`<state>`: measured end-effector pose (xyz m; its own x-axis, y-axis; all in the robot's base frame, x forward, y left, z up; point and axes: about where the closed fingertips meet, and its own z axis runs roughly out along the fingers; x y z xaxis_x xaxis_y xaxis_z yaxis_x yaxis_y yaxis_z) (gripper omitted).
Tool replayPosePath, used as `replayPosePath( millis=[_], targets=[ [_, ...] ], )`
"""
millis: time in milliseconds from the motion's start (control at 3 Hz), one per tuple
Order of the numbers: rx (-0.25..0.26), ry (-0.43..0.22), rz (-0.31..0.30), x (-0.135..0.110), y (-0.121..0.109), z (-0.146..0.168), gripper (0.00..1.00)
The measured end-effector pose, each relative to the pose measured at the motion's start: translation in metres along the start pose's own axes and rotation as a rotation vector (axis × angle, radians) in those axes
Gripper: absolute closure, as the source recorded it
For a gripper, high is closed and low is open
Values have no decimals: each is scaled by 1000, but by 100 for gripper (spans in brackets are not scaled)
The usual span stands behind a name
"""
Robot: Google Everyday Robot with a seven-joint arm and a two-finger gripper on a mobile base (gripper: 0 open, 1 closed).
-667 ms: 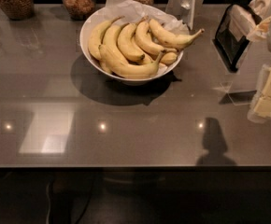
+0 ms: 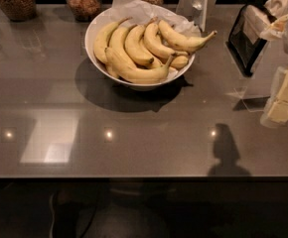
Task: Pick banana from white bowl
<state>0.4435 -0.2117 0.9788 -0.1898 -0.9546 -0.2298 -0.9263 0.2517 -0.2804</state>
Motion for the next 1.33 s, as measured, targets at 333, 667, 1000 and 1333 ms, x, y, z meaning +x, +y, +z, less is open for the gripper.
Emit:
replayPosePath(
  millis=[333,667,1000,1333],
  targets=[
    [61,-99,-51,-23,-17,3,0],
    [113,-205,-101,-50,-39,7,0],
    [142,-286,-152,-76,-64,18,0],
    [157,-334,-193,-93,-86,35,16]
  ],
)
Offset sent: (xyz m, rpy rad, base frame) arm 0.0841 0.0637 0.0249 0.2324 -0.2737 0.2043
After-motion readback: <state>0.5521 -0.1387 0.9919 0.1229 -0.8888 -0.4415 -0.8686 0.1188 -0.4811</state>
